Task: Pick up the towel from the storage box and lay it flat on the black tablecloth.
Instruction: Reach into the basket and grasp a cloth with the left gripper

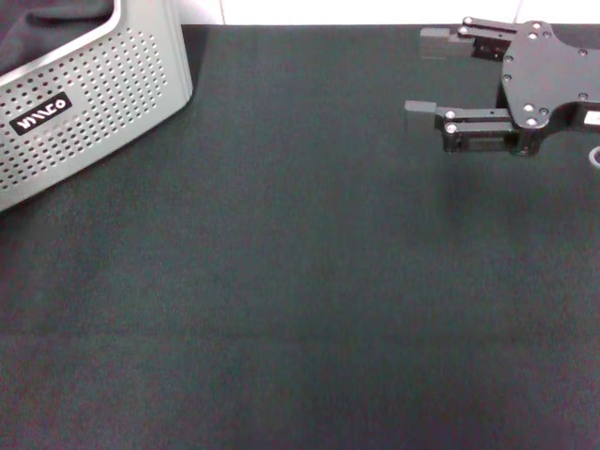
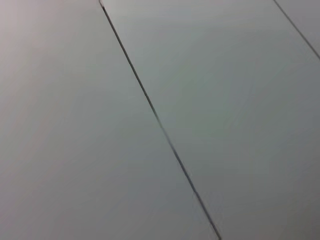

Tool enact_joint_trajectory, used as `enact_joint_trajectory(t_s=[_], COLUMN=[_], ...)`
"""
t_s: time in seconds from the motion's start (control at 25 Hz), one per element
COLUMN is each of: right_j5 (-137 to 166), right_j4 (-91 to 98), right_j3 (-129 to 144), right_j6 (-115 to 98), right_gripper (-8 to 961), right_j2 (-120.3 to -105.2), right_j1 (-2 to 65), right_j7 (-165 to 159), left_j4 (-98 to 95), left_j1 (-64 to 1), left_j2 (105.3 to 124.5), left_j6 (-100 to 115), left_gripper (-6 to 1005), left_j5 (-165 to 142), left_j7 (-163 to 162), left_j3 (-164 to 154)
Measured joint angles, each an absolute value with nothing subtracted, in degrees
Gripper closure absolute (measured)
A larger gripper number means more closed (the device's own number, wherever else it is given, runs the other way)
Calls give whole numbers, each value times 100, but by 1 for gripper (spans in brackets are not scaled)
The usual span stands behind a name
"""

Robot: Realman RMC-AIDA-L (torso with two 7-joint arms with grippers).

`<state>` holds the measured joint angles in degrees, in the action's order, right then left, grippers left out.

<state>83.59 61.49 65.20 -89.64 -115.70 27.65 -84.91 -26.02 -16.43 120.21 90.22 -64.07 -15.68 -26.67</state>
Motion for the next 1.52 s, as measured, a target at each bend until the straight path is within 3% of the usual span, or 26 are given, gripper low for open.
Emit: enact_joint_trajectory(t_s=[0.4,1.52], right_j5=[8352,8308], right_j4=[6092,6078], right_j3=[6530,6530], right_j6=[-8964,-9028], right_gripper=[196,207], right_j2=[-11575,-11584], right_j1=[2770,2733], right_j7=[-8493,-8493], left_j4=[-1425,-1211], left_j1=[-2118,-1976], left_j2=[12026,12046], left_j6=[8752,8361], left_gripper=[124,124], left_j5=[-5398,-4455], left_j7=[518,1451], left_j3=[-2682,-2678])
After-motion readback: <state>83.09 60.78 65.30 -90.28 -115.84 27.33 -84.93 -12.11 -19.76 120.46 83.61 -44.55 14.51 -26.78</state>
